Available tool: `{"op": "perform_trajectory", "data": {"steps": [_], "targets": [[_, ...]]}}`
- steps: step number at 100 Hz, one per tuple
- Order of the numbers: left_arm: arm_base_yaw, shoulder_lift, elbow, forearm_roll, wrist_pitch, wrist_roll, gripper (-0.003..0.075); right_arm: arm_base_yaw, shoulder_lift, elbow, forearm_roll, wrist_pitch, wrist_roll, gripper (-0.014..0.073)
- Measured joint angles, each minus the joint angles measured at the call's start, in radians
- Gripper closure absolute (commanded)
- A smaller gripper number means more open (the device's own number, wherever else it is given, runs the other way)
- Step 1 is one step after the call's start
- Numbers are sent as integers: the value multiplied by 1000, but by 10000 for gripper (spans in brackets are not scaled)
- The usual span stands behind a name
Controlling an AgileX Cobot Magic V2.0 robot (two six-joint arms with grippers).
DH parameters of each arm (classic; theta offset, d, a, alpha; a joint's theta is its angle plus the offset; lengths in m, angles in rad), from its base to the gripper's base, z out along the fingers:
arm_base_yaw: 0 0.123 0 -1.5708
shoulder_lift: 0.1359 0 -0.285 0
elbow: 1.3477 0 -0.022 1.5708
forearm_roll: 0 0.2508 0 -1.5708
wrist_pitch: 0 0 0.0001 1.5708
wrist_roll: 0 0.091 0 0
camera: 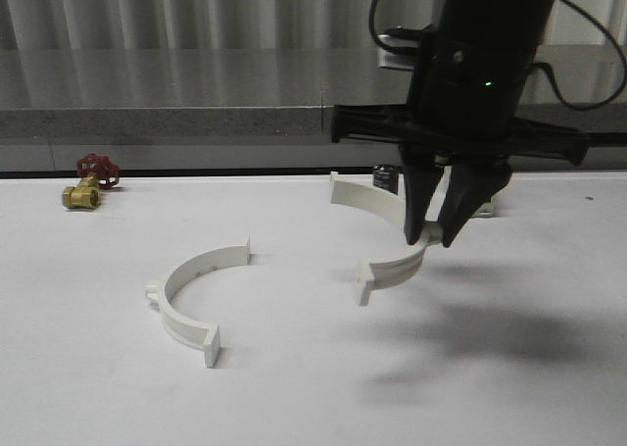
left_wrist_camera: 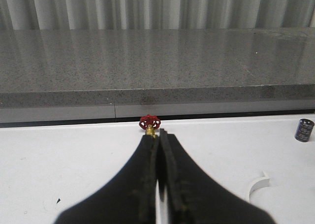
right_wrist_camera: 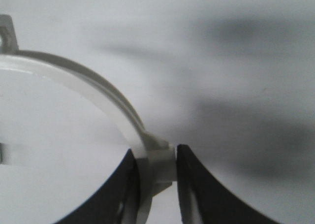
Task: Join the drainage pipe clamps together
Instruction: 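Carry the clamp half toward the first half and lower it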
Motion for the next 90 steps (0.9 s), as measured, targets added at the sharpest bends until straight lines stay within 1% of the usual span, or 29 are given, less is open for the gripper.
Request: {"op": "perform_trajectory", "data": {"steps": [13,32,50,65,90], "targets": [[0,0,0,0,0,0,741,40,43,-29,-15,-6,50,523],[0,0,0,0,0,0,741,96,135,-142,-56,21,158,523],[0,0,0,0,0,0,741,142,205,-226,-85,32,228,523],[0,0,0,0,0,0,741,156,249,-261,-93,36,269,523],[0,0,0,0,0,0,741,158,279,-267,-116,36,345,523]]}}
